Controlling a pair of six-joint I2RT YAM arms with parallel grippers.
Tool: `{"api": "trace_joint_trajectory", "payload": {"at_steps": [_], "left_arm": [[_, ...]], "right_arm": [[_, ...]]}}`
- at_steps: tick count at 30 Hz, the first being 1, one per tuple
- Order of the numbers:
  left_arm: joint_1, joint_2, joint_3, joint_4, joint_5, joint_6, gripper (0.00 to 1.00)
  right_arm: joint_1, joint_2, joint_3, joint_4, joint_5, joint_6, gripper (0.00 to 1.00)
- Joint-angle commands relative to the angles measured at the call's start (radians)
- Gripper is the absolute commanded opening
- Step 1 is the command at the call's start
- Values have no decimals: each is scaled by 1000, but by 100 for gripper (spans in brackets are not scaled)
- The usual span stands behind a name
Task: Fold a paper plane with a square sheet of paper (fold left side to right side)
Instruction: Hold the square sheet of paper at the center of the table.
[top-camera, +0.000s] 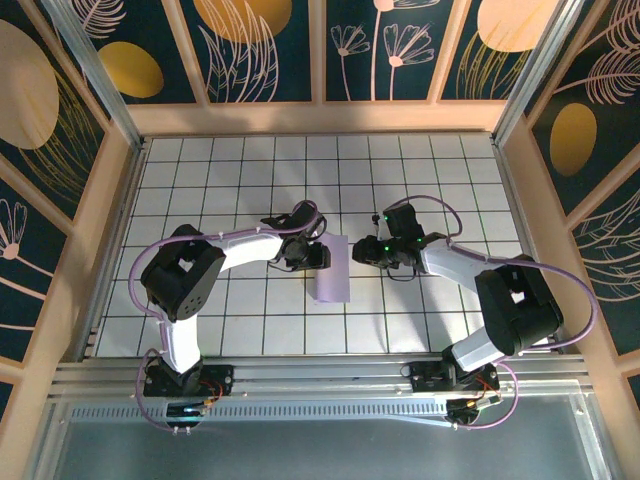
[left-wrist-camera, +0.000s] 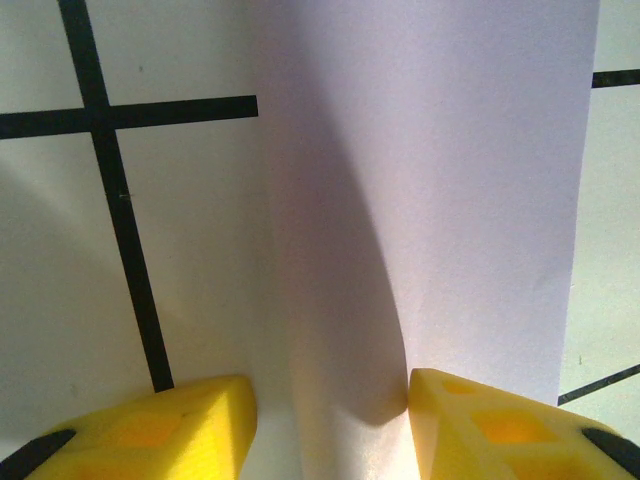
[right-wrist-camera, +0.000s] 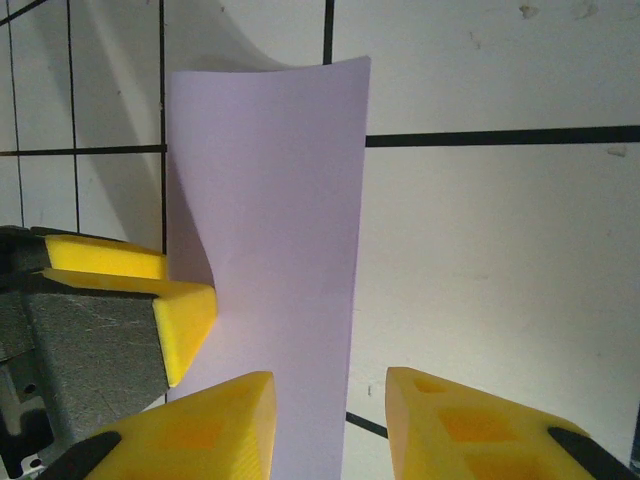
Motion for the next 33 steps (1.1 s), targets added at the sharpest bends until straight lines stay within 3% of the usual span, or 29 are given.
{"api": "trace_joint_trajectory", "payload": {"at_steps": [1, 11, 19, 33], "left_arm": [[-14, 116, -28, 13, -19, 2, 47], [-14, 120, -25, 6, -19, 5, 47], [-14, 120, -22, 1, -20, 6, 47], [-13, 116, -23, -2, -32, 5, 47]], "right_arm": [[10, 16, -12, 31, -24, 16, 34], [32, 58, 2, 73, -75, 41, 27], [71, 140, 13, 147, -126, 79, 1], [102, 226, 15, 109, -73, 73, 0]]}}
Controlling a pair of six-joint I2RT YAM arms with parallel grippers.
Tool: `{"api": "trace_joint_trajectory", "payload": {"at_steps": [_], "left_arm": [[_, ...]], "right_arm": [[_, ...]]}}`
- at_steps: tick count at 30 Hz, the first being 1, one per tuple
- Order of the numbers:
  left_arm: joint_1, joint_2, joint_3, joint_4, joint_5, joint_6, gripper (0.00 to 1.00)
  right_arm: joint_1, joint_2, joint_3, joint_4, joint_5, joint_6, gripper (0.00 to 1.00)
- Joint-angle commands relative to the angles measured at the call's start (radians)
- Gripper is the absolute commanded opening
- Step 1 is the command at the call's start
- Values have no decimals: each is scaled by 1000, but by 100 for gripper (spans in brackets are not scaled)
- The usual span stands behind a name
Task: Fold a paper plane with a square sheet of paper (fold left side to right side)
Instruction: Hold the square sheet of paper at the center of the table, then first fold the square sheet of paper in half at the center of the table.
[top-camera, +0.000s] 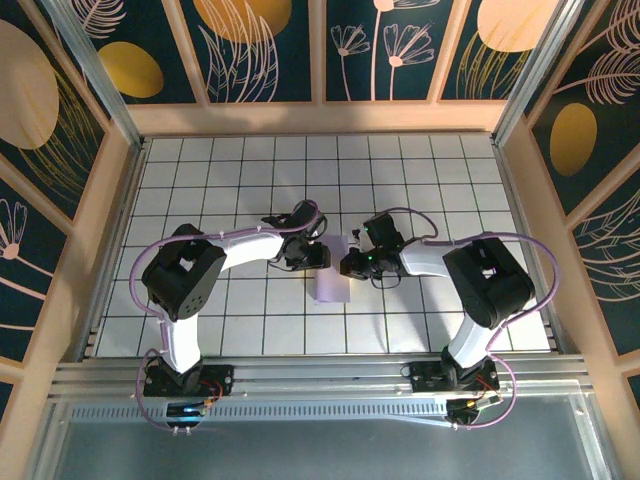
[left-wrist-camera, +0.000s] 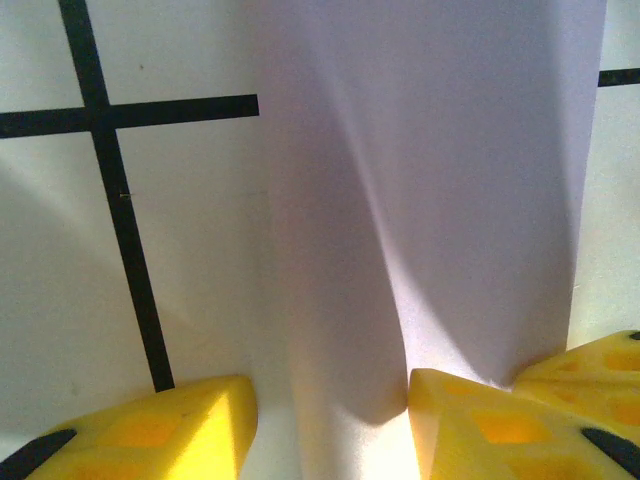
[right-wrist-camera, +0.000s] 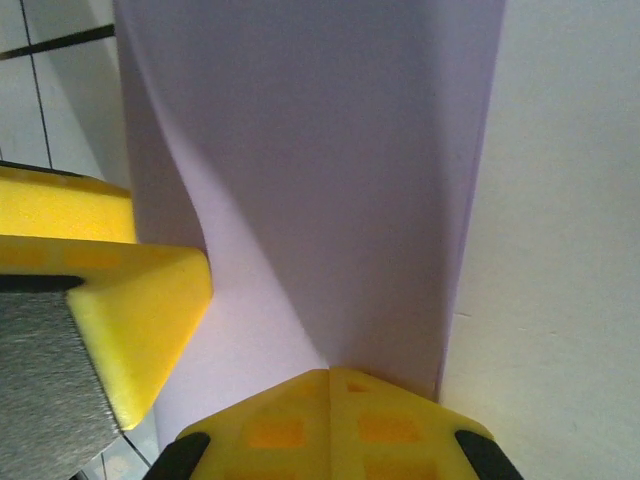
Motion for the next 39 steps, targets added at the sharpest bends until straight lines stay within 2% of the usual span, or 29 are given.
{"api": "trace_joint_trajectory", "payload": {"at_steps": [1, 10, 15, 21, 23, 27, 30, 34, 39], "left_arm": [[-13, 109, -37, 16, -32, 3, 47], [-13, 40, -38, 12, -74, 4, 50], [-12, -75, -50, 40, -107, 11, 57], [-12, -200, -110, 136, -88, 19, 59], [-12, -232, -135, 180, -40, 20, 55], [-12, -226, -180, 285, 102, 11, 32], [-12, -214, -217, 340, 168, 3, 21], [-12, -171, -220, 312, 150, 6, 13], [-12, -123, -219, 289, 112, -3, 9]], "right_arm": [[10, 25, 11, -34, 43, -4, 0], [10, 54, -12, -90, 97, -19, 0], [10, 61, -14, -101, 120, -23, 0], [10, 66, -12, -108, 130, -26, 0], [10, 68, -12, -110, 134, -28, 0], [10, 69, -12, -108, 134, -26, 0], [10, 71, -9, -108, 133, -27, 0], [10, 77, -6, -108, 131, -29, 0], [10, 82, 0, -115, 131, -32, 0]]}}
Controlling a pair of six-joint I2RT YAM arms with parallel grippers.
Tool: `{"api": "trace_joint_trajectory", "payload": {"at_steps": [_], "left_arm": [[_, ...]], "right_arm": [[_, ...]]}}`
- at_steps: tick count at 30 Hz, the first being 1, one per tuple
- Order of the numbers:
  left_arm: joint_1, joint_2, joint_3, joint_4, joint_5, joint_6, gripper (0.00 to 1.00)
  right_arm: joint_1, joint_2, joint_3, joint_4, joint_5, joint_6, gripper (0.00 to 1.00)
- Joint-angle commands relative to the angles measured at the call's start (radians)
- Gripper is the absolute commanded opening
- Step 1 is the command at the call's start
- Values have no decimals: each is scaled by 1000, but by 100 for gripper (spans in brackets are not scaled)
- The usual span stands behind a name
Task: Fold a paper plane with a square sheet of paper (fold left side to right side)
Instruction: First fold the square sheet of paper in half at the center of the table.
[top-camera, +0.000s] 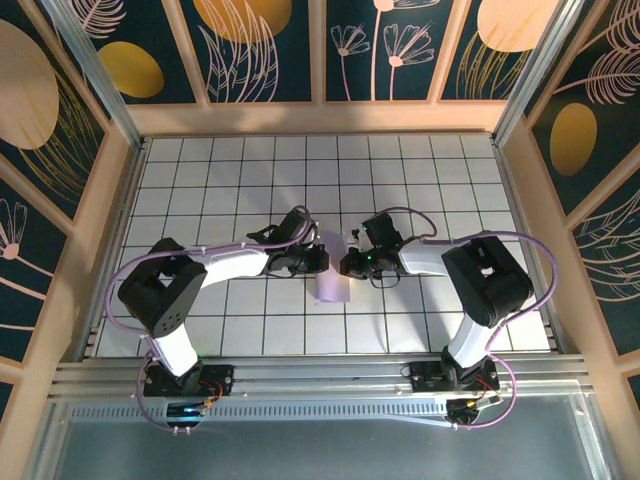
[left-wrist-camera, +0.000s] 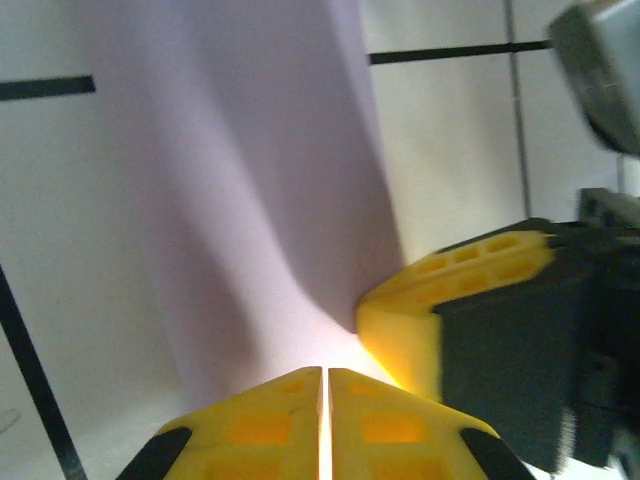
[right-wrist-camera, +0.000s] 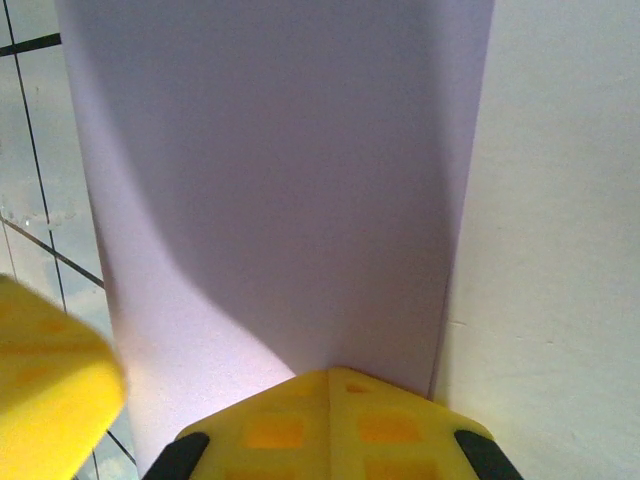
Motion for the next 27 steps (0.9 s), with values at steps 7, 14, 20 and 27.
{"api": "trace_joint_trajectory", "payload": {"at_steps": [7, 14, 20, 27], "left_arm": [[3, 57, -18, -4, -41, -12, 6], [10, 66, -52, 7, -47, -11, 4], [33, 45, -109, 41, -39, -22, 2], [104, -19, -218, 112, 3, -27, 2]], "right_arm": [[8, 72, -8, -116, 127, -36, 0], [8, 75, -8, -132, 136, -46, 0], [7, 74, -14, -142, 148, -52, 0], [-1, 71, -24, -141, 154, -58, 0]]}}
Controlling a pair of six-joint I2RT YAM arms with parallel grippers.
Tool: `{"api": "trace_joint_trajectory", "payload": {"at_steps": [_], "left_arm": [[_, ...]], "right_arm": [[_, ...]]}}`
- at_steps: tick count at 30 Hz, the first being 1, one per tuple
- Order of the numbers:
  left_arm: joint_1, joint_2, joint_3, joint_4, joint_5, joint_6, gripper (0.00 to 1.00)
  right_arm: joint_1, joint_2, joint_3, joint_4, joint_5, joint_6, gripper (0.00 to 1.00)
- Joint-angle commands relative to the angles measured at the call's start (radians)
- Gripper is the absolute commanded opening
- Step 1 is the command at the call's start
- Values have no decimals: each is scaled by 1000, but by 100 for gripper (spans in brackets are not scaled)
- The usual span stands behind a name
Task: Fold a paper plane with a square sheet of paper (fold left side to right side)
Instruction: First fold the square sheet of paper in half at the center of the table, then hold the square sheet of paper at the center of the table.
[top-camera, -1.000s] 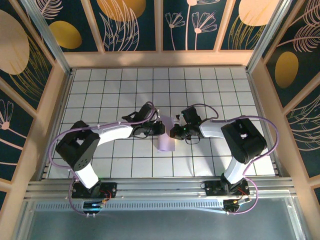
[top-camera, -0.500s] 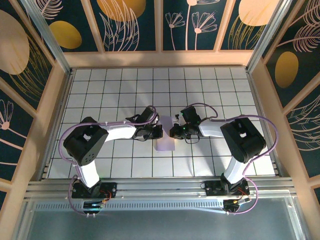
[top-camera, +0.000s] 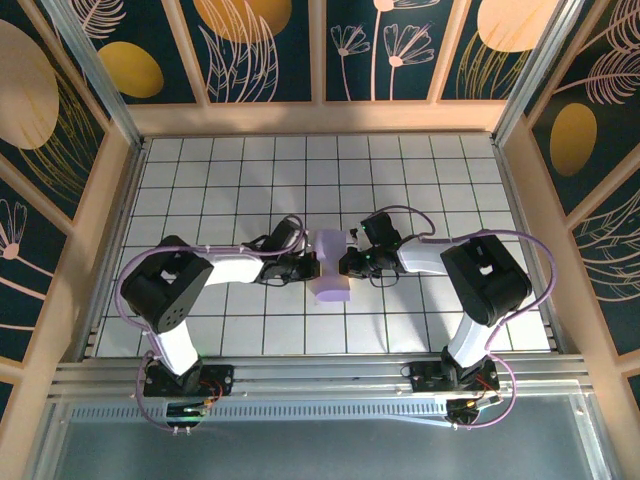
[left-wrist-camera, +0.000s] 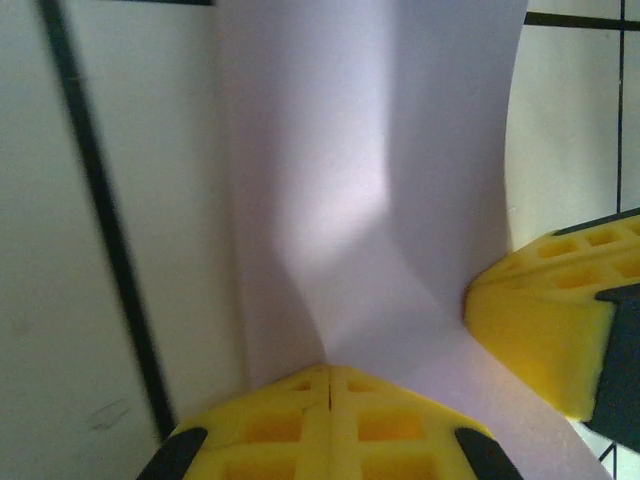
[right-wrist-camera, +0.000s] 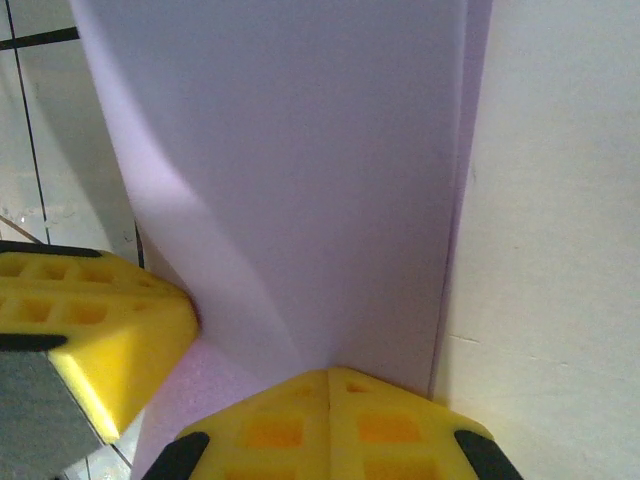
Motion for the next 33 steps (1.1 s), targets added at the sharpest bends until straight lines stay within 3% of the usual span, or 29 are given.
{"api": "trace_joint_trajectory", "payload": {"at_steps": [1, 12, 18, 33], "left_arm": [[57, -33, -80, -37, -22, -8, 2], [42, -134, -83, 62, 61, 15, 0], [-13, -61, -7, 63, 62, 15, 0], [-19, 39, 20, -4, 32, 15, 0]], "right_arm": [[-4, 60, -38, -127, 148, -32, 0], [-3, 40, -39, -121, 138, -25, 0], [-3, 40, -43, -121, 137, -25, 0], [0, 32, -39, -99, 108, -25, 0]]}}
